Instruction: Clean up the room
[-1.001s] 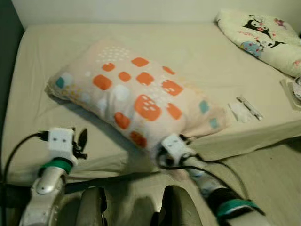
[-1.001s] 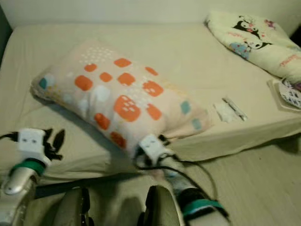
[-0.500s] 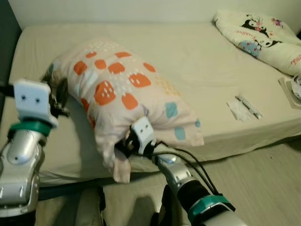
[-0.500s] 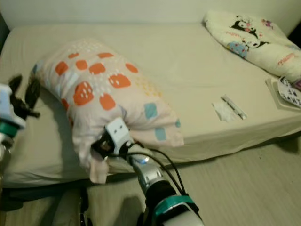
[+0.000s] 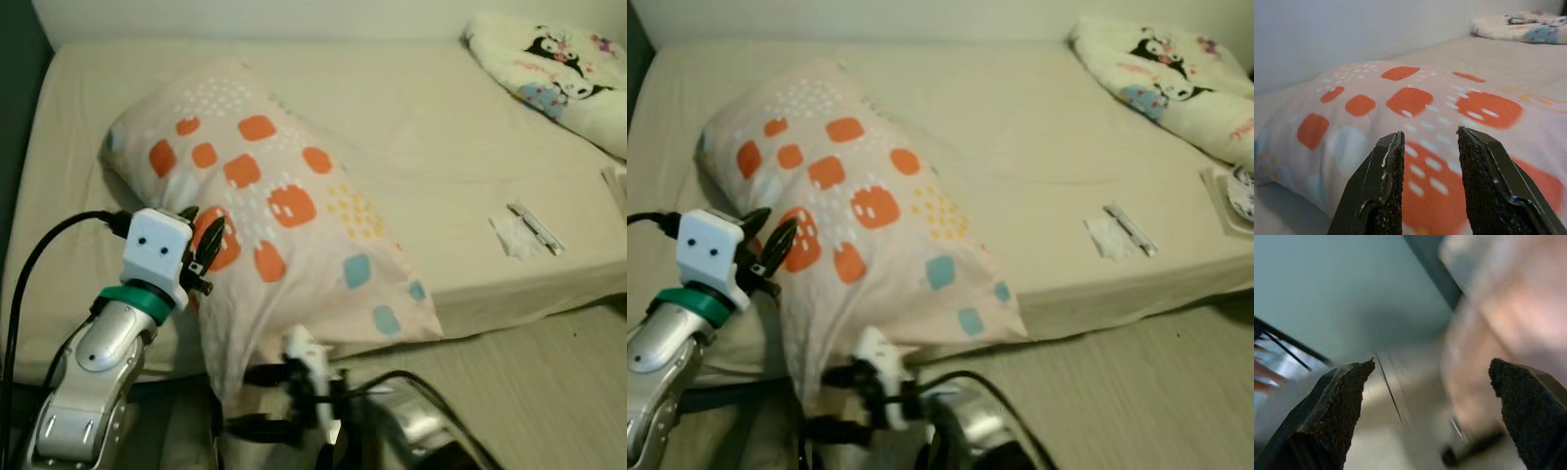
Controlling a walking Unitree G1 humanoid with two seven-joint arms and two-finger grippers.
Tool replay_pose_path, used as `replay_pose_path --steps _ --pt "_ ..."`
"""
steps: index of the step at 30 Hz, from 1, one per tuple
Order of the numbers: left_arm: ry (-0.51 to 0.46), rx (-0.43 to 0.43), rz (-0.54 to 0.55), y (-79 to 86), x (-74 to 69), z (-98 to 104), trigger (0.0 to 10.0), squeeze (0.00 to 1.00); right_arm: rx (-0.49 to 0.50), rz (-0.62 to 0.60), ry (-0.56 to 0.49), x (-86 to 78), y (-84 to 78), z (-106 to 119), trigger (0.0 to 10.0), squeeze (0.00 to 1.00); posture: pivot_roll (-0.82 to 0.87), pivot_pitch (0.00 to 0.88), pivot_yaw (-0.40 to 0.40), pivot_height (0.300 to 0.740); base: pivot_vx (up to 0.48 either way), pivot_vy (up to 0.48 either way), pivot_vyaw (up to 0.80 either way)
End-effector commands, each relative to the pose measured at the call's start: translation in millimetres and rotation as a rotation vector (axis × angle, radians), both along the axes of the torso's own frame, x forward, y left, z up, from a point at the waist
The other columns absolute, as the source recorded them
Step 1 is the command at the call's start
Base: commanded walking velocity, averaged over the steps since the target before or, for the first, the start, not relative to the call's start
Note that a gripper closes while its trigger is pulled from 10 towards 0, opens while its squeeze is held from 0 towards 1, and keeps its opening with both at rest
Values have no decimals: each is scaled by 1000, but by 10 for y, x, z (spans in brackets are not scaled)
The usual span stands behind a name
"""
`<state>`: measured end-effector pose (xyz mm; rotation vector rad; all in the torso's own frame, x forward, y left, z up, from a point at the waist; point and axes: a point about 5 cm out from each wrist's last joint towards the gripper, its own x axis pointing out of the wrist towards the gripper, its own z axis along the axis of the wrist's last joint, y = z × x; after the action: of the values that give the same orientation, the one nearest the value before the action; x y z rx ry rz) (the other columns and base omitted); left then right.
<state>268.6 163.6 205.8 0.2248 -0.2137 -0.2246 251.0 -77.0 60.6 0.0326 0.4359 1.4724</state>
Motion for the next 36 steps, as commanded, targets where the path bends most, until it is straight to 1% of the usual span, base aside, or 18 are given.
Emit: replay_pose_path --steps 1,3,5,6,7,10,12,13,15,16,17,19,22,27,29,32,34,36 --pt "44 -26 -51 -144 10 -78 10000 0 -115 -53 27 -52 -475 -141 10000 0 125 157 -92 598 0 0 0" --pt "52 -41 -111 -243 8 -67 10000 0 -171 -273 -30 171 -797 -140 10000 0 125 157 -92 598 0 0 0" --pt "53 -44 -126 -265 6 -64 10000 0 -179 -324 -43 219 -865 -135 10000 0 125 157 -92 598 0 0 0" --pt "68 -44 -172 -303 -24 -64 10000 0 -177 -417 -65 304 -972 -70 10000 0 124 157 -82 598 0 0 0" --pt "98 -60 -254 -352 -82 -67 10000 0 -162 -564 -103 431 -1136 38 10000 0 124 156 -78 598 0 0 0" --pt "120 -71 -315 -388 -127 -68 10000 0 -149 -666 -125 500 -1257 125 10000 0 124 156 -78 598 0 0 0" --pt "221 -133 -487 -456 -266 -119 10000 0 -53 -938 -184 658 -1570 347 10000 0 123 152 -67 598 0 0 0" --pt "221 -133 -487 -456 -266 -119 10000 0 -53 -938 -184 658 -1570 347 10000 0 123 152 -67 598 0 0 0" --pt "354 -374 -646 -535 -395 -170 10000 0 122 -1270 -172 750 -1894 483 10000 0 127 150 -63 598 0 0 0" --pt "354 -374 -646 -535 -395 -170 10000 0 122 -1270 -172 750 -1894 483 10000 0 127 150 -63 598 0 0 0" --pt "404 -487 -690 -565 -426 -194 10000 0 162 -1406 -162 759 -2003 487 10000 0 127 150 -63 598 0 0 0" --pt "404 -487 -690 -565 -426 -194 10000 0 162 -1406 -162 759 -2003 487 10000 0 127 150 -63 598 0 0 0" --pt "578 -631 -695 -696 -446 -460 10000 0 100 -1733 -167 738 -2178 386 10000 0 131 149 -61 598 0 0 0" --pt "733 -652 -635 -794 -451 -738 10000 0 21 -1788 -178 766 -2046 292 10000 0 127 148 -56 598 0 0 0" --pt "829 -635 -567 -794 -439 -937 10000 0 -59 -1701 -216 822 -1780 230 10000 0 123 148 -52 598 0 0 0" --pt "863 -619 -527 -769 -429 -1018 10000 0 -86 -1656 -236 835 -1685 209 10000 0 123 148 -52 598 0 0 0" --pt "903 -540 -354 -559 -325 -1244 10000 0 -114 -1550 -234 854 -1418 110 10000 0 118 151 -47 598 0 0 0" --pt "894 -545 -241 -327 -179 -1338 10000 0 -134 -1444 -222 861 -1146 19 10000 0 127 156 -48 598 0 0 0"
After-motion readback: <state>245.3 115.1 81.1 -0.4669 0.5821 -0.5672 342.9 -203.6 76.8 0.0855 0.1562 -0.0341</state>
